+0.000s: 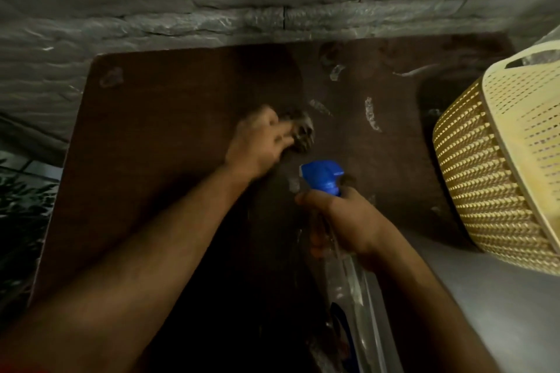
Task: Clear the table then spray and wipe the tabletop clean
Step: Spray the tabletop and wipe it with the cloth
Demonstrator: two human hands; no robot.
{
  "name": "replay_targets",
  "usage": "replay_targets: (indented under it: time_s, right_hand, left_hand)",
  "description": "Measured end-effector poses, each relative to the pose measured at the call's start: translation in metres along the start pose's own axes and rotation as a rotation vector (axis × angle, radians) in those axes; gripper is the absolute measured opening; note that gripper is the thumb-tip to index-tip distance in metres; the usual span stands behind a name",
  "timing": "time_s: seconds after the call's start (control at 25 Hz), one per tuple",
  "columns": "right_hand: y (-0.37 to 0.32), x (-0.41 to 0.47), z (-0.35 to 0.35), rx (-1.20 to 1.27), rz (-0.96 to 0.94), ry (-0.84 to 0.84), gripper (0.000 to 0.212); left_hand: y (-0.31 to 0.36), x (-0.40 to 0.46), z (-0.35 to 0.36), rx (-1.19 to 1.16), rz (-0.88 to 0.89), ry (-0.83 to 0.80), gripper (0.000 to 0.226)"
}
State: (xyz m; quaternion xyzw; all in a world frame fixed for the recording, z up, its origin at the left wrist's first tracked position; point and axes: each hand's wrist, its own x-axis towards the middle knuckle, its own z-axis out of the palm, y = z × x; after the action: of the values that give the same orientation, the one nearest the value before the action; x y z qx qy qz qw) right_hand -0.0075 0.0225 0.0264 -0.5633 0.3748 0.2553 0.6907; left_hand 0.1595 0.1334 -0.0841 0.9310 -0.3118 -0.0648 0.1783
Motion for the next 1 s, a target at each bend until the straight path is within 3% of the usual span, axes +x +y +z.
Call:
replay_targets:
  time_s: [0.08,0.12,0.28,0.32,0.48,0.84,1.0]
  right_hand:
    - [0.006,-0.008,-0.003,-0.007,-0.016,-0.031,0.029]
    - [0.01,-0.012,-0.005,-0.002,-0.011,-0.038,0.03]
    - [0.022,-0.022,-0.015,0.0,0.005,-0.053,0.027]
    - [0.025,-0.024,-0.016,0.013,-0.015,-0.057,0.027]
    - [0.041,-0.034,-0.016,-0.054,-0.023,-0.076,0.03]
    - [0.078,-0.06,0.0,-0.344,-0.056,-0.211,0.028]
    - [0.099,-0.067,-0.002,-0.479,-0.055,-0.094,0.035]
  left_hand:
    - [-0.011,-0.058,0.011,-0.011,0.206,-0.002,0.029]
    - [-0.029,-0.064,0.001,-0.024,0.195,0.04,0.028]
    - [-0.058,0.003,-0.03,0.018,-0.297,0.16,0.03]
    - [-0.048,0.006,-0.023,0.019,-0.28,0.15,0.03]
    - [-0.007,-0.058,0.011,-0.017,0.074,0.026,0.031]
    - [0.0,-0.053,0.006,0.0,-0.055,0.079,0.035]
    - [0.006,-0.058,0.009,-0.007,-0.095,0.088,0.035]
